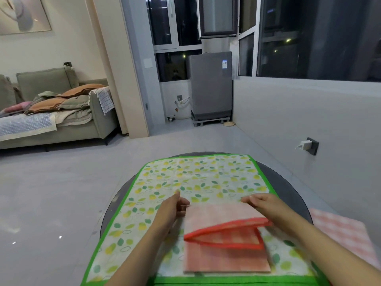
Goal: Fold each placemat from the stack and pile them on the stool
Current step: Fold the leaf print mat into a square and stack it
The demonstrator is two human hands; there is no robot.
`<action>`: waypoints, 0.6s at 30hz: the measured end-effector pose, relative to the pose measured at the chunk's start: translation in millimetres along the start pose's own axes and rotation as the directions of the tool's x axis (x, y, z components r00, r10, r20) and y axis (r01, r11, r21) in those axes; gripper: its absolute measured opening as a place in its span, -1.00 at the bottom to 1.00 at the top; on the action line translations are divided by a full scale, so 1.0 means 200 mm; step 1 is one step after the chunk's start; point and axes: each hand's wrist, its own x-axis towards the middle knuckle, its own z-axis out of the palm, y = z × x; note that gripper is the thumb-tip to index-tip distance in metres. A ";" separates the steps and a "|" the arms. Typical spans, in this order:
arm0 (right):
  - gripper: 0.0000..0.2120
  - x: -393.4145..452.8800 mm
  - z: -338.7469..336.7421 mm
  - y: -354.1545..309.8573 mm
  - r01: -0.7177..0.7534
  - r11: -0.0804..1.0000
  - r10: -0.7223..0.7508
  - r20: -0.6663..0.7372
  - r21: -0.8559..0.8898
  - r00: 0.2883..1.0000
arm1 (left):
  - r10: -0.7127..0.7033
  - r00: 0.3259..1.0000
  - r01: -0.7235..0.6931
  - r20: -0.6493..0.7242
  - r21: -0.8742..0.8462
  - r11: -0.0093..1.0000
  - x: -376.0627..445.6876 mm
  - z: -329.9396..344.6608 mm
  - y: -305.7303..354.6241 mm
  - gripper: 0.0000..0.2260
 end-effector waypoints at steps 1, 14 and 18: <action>-0.83 0.00 0.00 -0.01 0.023 0.998 -0.023 0.001 -0.058 1.000 | 0.023 1.000 -0.022 -0.020 0.057 0.998 0.00 0.00 -0.01 -0.61; -0.74 -0.05 0.09 0.01 0.270 0.613 -0.338 0.062 -0.742 0.939 | 0.339 0.940 -0.229 0.034 0.799 0.556 -0.04 0.15 -0.08 -0.68; -0.64 -0.09 0.18 0.00 0.233 0.322 -0.375 0.102 -0.918 0.922 | 0.443 0.870 -0.319 0.214 0.931 0.177 -0.09 0.21 -0.12 -0.29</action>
